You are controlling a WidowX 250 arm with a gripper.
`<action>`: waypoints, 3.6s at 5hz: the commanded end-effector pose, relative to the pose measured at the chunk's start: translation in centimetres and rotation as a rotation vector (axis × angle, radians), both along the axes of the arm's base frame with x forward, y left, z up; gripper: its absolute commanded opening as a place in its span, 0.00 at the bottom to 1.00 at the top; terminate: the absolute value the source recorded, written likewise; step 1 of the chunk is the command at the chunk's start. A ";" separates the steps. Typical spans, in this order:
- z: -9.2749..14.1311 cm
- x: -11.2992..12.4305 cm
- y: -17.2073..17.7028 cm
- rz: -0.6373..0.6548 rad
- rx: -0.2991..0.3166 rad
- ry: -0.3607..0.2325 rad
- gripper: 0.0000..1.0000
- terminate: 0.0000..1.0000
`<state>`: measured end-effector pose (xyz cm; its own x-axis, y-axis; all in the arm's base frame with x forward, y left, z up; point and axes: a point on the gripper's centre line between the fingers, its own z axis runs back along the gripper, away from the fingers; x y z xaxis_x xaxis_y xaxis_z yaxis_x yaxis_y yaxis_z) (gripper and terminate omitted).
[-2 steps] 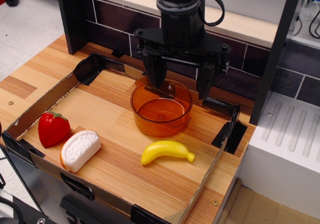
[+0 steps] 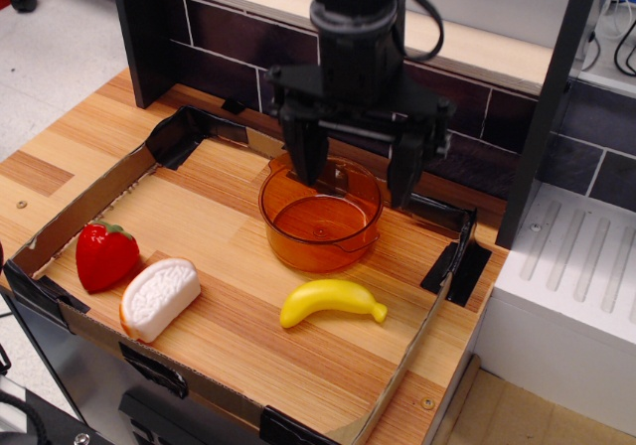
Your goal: Put sushi in pot
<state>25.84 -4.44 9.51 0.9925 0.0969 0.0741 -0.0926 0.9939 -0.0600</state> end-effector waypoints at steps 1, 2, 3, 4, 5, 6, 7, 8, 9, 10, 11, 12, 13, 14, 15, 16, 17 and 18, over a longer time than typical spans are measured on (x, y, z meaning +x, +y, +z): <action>2.1 -2.5 4.0 -0.107 -0.049 -0.013 1.00 0.00; 1.9 -3.5 6.4 -0.151 -0.056 -0.017 1.00 0.00; 0.4 -4.2 8.8 -0.211 -0.047 0.037 1.00 0.00; -1.1 -4.9 9.6 -0.325 0.000 0.042 1.00 0.00; -2.8 -4.8 10.1 -0.471 0.060 0.049 1.00 0.00; -4.0 -4.9 10.0 -0.502 0.109 0.043 1.00 0.00; -5.1 -4.8 9.7 -0.557 0.160 0.023 1.00 0.00; -6.1 -5.0 9.7 -0.579 0.191 0.018 1.00 0.00; -7.0 -5.3 9.7 -0.582 0.207 0.026 1.00 0.00; -7.5 -5.6 9.9 -0.592 0.206 0.041 1.00 0.00; -7.9 -5.7 9.9 -0.592 0.211 0.044 1.00 0.00; -7.7 -5.6 9.9 -0.566 0.176 0.054 0.00 0.00; -7.2 -5.4 9.7 -0.549 0.155 0.038 0.00 0.00; -5.5 -4.3 8.9 -0.500 0.123 0.031 0.00 0.00; -2.7 -2.4 7.3 -0.439 0.066 0.016 0.00 0.00; 0.2 0.4 5.6 -0.331 0.008 0.011 0.00 0.00; 0.7 2.8 4.7 -0.251 0.007 0.018 0.00 0.00; -0.1 4.7 4.3 -0.203 0.035 0.019 0.00 0.00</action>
<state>29.24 -0.99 7.71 0.9942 -0.1072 -0.0003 0.1071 0.9938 -0.0285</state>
